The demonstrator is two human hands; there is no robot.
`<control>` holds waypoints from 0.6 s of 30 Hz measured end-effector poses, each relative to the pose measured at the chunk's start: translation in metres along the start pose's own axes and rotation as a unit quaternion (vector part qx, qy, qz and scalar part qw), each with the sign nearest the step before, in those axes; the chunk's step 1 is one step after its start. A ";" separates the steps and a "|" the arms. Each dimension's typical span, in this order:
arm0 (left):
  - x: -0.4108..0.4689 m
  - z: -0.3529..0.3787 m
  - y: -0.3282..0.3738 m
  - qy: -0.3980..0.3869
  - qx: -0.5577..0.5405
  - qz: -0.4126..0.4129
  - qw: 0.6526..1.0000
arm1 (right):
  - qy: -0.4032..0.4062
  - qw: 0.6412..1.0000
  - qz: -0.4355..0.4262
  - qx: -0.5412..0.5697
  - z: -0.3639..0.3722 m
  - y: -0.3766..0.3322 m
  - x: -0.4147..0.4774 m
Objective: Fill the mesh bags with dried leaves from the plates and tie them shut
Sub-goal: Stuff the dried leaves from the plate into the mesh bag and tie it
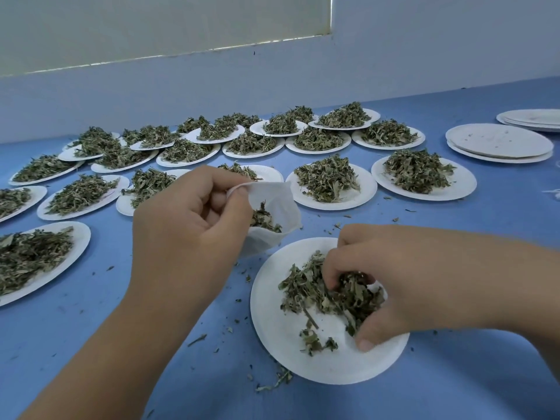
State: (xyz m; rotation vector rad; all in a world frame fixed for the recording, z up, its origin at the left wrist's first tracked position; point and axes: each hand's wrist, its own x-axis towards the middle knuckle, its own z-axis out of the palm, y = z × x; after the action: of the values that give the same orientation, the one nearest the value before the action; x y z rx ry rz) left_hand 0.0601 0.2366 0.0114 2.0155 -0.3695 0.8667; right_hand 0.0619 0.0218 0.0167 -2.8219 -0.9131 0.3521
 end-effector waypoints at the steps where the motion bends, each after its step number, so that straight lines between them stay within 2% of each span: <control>1: 0.000 0.000 0.000 0.002 0.004 0.003 1.000 | -0.002 1.000 -0.004 -0.001 0.001 -0.001 0.000; 12: 0.001 0.000 0.001 0.001 0.036 0.029 0.999 | 0.014 0.998 -0.008 -0.062 0.000 -0.007 0.002; 18: 0.001 -0.001 0.002 0.003 0.055 0.042 0.998 | 0.027 1.000 -0.007 0.006 -0.007 -0.003 -0.002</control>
State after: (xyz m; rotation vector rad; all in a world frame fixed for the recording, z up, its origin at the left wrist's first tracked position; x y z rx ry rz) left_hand 0.0592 0.2362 0.0135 2.1101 -0.4143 0.9625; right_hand 0.0606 0.0228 0.0241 -2.7976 -0.9156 0.2784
